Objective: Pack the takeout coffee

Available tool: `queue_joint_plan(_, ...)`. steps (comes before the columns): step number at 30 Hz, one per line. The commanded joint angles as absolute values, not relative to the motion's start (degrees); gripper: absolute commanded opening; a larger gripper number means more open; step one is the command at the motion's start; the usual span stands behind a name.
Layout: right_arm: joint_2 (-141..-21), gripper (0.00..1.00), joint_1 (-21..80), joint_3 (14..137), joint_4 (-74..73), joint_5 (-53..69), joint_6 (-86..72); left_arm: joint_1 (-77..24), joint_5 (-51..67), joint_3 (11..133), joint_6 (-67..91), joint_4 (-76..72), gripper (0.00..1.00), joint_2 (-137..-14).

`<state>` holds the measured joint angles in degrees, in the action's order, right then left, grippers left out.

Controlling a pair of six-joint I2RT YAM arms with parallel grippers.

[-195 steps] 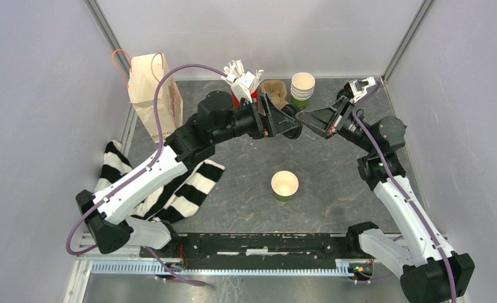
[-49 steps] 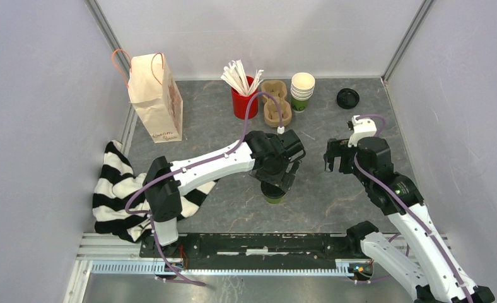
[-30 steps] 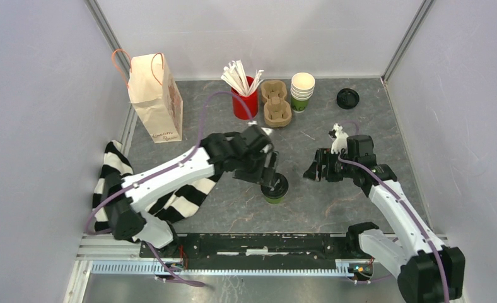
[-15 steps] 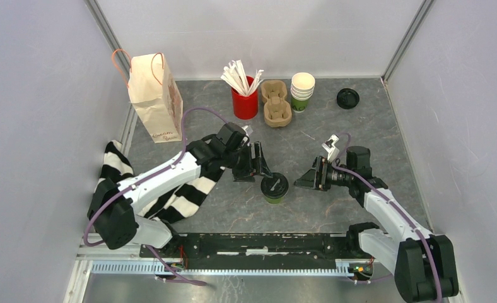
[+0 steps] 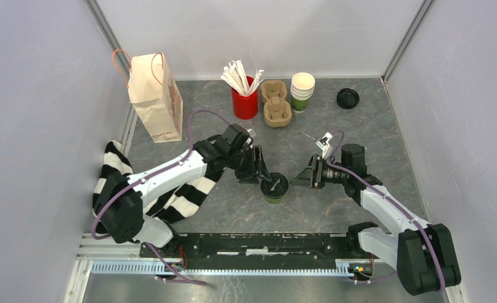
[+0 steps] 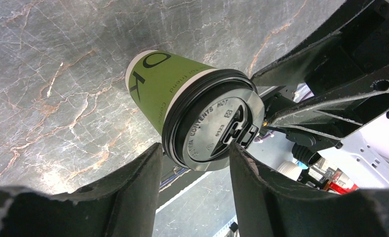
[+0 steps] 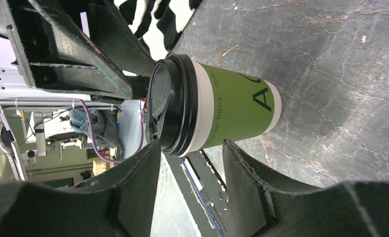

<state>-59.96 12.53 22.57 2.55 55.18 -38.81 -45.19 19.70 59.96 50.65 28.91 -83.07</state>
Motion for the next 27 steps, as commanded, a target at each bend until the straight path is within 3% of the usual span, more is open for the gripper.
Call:
queue_joint_plan(1, -60.75, 0.51, 13.74, 22.28, 7.00, 54.45, -39.81, -45.31, 20.97, 59.85, 48.60, 27.10, 0.56, -83.93)
queue_joint_plan(13, -62.20, 0.42, 14.43, 21.57, 6.95, 52.18, -39.88, -46.69, 21.05, 60.56, 47.81, 27.15, 0.45, -87.17)
queue_joint_plan(27, -64.38, 0.31, 14.40, 16.66, 0.16, 41.10, -29.83, -46.69, 19.73, 58.48, 47.85, 26.33, 0.43, -87.56)
